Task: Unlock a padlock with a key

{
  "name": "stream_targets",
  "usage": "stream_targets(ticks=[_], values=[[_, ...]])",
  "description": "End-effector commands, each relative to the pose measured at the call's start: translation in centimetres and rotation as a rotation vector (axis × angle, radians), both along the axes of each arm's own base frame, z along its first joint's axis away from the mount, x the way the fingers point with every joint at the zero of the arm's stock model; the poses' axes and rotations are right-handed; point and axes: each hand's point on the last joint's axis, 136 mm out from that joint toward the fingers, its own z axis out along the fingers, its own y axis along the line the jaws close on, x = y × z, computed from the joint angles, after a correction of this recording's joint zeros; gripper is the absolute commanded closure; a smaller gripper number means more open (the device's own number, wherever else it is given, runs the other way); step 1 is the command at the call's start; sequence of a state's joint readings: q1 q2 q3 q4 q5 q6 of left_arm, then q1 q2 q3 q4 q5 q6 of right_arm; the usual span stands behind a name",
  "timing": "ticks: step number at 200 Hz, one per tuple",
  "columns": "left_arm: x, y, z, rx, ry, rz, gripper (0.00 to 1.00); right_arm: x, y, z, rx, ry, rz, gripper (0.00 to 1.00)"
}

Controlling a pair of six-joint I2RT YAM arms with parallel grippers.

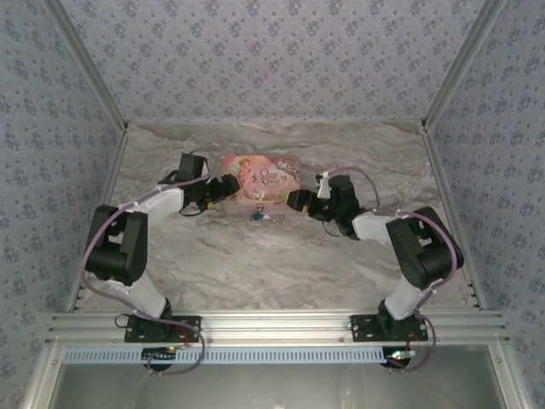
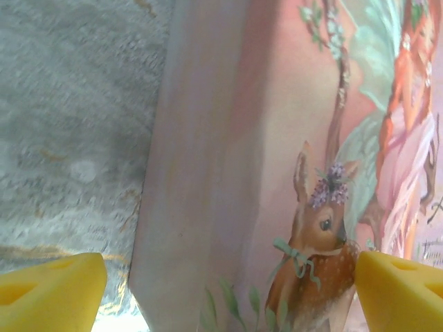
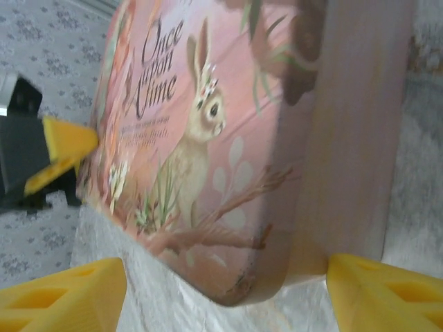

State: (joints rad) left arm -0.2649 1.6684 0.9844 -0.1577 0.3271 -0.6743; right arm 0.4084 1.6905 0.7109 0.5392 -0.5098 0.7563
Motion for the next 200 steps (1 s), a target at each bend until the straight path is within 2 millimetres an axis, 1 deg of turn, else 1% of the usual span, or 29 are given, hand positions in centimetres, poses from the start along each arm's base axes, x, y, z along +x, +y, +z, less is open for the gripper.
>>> stream_targets(ticks=[1, 25, 39, 50, 70, 87, 97, 122, 140, 167, 190, 200], values=[[-4.0, 0.6, -2.8, 0.035, 0.112, 0.02, 0.09, 2.1, 1.3, 2.5, 0.048, -0.126, 0.084, 0.24], [-5.4, 0.6, -2.5, 0.032, 0.105, 0.049, 0.09, 3.5, 1.1, 2.5, 0.025, -0.185, 0.08, 0.24], [-6.1, 0.3, -2.2, 0.029, 0.098, 0.057, 0.09, 4.0, 0.4, 2.4, 0.01, -0.205, 0.049, 0.24], [-6.4, 0.1, -1.9, 0.027, 0.088, 0.064, 0.09, 4.3, -0.7, 2.4, 0.002, -0.217, 0.013, 0.24], [-6.8, 0.0, -1.7, 0.023, 0.078, 0.08, 0.09, 3.6, -2.6, 2.7, -0.039, -0.266, -0.015, 0.23], [-6.8, -0.3, -1.6, 0.013, 0.076, 0.082, 0.09, 2.1, -3.7, 3.2, -0.057, -0.3, -0.009, 0.23], [-6.9, -0.4, -1.5, 0.012, 0.077, 0.083, 0.09, 1.0, -3.8, 3.6, -0.058, -0.323, 0.016, 0.23], [-6.9, -0.7, -1.4, 0.011, 0.069, 0.09, 0.09, -2.3, -2.8, 4.4, -0.017, -0.384, 0.128, 0.23], [-7.0, -0.9, -1.6, 0.008, 0.073, 0.101, 0.1, -4.0, -1.7, 4.1, -0.002, -0.4, 0.186, 0.24], [-6.9, -1.0, -1.6, 0.008, 0.071, 0.108, 0.1, -5.2, 0.5, 3.6, 0.005, -0.418, 0.242, 0.24], [-7.0, -0.8, -1.8, 0.02, 0.074, 0.111, 0.1, -5.3, 2.4, 3.5, 0.006, -0.435, 0.276, 0.25], [-7.1, -0.7, -2.0, 0.026, 0.079, 0.114, 0.1, -5.3, 3.3, 3.1, 0.002, -0.427, 0.292, 0.26]])
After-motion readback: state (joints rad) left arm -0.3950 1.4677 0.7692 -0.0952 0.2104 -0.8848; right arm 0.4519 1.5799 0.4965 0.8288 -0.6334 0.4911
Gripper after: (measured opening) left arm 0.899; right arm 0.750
